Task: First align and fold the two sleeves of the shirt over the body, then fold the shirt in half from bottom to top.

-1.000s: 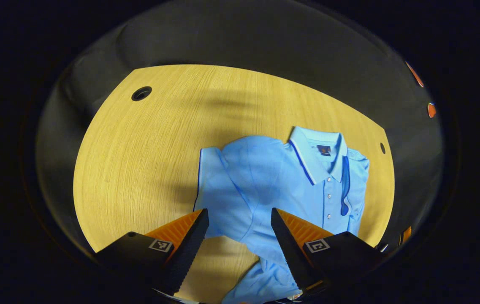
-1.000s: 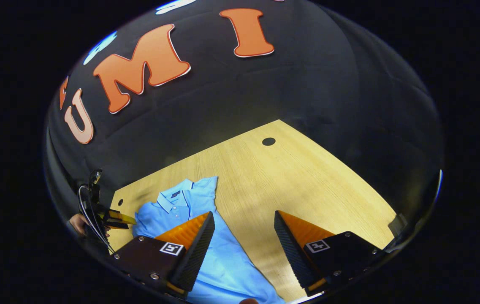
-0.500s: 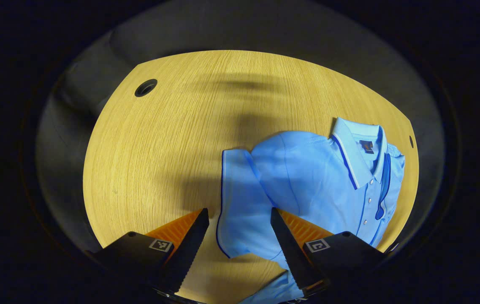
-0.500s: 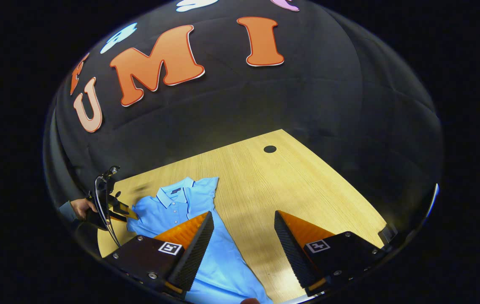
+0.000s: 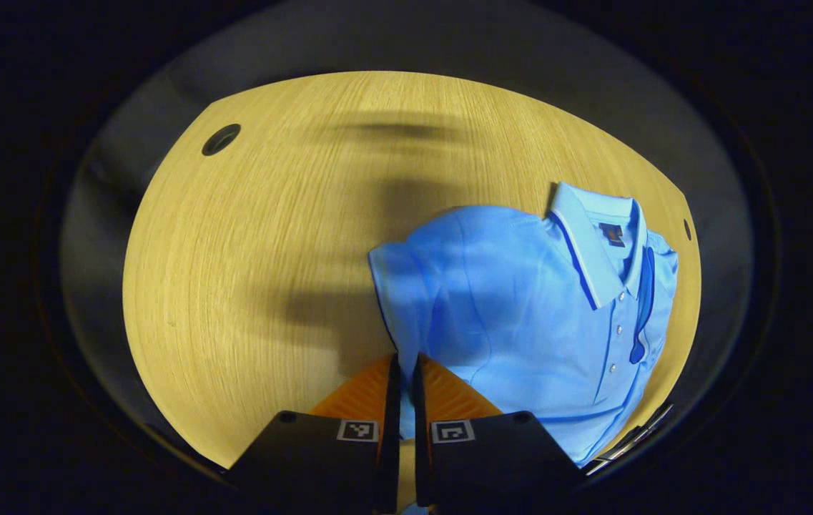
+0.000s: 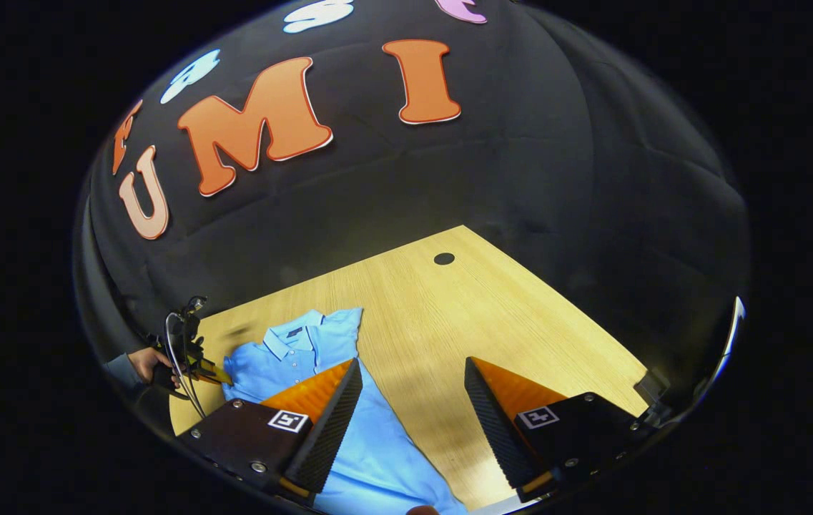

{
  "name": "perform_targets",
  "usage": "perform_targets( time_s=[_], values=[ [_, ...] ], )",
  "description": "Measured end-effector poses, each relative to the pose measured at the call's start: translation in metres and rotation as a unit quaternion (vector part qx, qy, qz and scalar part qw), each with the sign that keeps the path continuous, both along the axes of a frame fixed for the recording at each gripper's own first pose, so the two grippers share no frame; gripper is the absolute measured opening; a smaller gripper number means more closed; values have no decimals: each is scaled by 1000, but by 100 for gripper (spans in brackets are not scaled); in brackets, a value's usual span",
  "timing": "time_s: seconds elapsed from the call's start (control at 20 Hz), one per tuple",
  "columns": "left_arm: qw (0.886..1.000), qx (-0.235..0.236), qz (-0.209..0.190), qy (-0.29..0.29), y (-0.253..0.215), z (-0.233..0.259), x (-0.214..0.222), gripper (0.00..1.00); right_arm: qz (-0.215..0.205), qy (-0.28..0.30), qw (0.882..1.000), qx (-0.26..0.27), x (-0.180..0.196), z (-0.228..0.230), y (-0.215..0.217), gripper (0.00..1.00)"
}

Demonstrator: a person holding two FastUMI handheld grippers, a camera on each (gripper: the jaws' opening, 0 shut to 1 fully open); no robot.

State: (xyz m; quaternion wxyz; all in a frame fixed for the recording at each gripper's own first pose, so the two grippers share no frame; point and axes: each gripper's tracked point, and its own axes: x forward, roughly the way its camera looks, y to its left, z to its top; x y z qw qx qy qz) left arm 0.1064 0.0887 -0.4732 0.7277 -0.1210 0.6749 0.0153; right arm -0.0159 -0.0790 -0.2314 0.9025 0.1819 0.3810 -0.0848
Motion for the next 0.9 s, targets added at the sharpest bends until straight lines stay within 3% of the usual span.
perform_targets(
  time_s=[0.25,0.5,0.9],
  values=[
    [997,-23,-22,-77,-18,33,27,11,-5,5,1000,3,-5,0,0,91],
    [989,-34,-71,-125,-55,60,51,11,-10,4,1000,18,-6,5,1,91],
    [984,-7,-124,-128,-118,61,83,11,15,4,1000,14,1,2,-1,91]
  ],
)
